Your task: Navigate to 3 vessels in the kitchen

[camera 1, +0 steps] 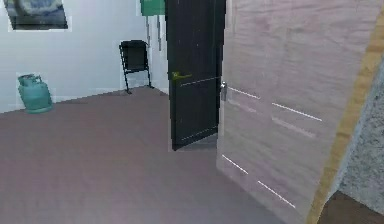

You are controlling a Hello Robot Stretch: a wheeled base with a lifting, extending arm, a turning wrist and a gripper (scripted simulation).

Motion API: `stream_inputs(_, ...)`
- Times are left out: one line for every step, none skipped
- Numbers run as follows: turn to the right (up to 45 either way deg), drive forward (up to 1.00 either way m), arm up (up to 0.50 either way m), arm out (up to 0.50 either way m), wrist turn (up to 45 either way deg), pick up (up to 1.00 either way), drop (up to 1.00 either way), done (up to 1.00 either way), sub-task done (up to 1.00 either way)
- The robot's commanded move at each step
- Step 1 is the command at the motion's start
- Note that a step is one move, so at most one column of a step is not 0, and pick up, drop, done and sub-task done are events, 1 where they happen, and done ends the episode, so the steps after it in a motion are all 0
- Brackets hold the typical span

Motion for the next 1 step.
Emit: stream_inputs(0.0,0.20,0.00,0.00,0.0,0.00,0.00,0.00,0.00)
